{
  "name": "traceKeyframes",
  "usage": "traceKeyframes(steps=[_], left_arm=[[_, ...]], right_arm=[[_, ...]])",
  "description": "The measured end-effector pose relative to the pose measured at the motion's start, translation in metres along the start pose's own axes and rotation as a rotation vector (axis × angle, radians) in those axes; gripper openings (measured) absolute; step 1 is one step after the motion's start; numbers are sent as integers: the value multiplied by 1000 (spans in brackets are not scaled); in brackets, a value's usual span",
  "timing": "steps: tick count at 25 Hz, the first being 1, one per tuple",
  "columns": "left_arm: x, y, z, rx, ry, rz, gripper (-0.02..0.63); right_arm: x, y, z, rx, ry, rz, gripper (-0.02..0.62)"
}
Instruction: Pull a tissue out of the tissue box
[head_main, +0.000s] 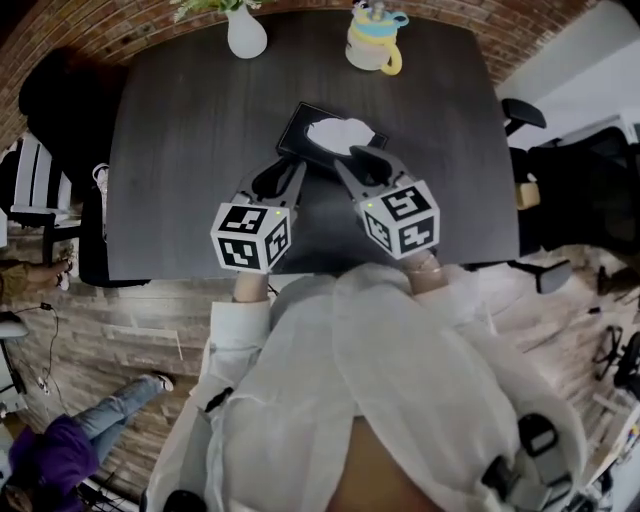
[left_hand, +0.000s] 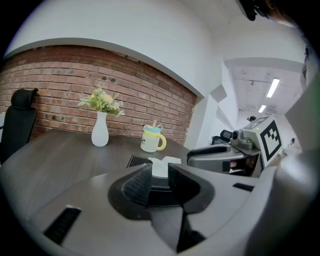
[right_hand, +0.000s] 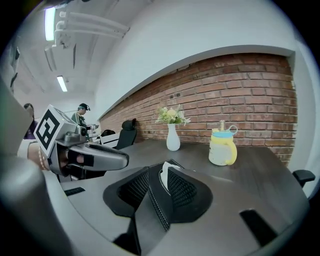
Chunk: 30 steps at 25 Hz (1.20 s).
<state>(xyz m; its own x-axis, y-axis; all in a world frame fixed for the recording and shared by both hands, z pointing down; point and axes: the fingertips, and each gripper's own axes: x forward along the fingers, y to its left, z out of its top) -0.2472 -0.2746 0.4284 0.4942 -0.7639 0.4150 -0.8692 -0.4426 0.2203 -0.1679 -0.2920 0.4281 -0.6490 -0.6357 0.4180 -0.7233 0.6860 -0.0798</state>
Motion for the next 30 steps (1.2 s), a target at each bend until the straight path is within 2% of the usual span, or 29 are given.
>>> traceKeyframes(steps=[5,10,24,30], left_arm=[[16,-2,-11,2,32,-68,80],[24,-7,-20,12,60,-92,80],[42,-8,-21,29,102,-42,92],[48,10,-17,49,124,22,107]], right_arm=[[-3,-7,-11,8,27,-63,95],[-12,-17,-22,26,54,-101,95],[-13,-44,-21,-7,106,-63,95],[4,-59,-7,-47,104,-39,95]])
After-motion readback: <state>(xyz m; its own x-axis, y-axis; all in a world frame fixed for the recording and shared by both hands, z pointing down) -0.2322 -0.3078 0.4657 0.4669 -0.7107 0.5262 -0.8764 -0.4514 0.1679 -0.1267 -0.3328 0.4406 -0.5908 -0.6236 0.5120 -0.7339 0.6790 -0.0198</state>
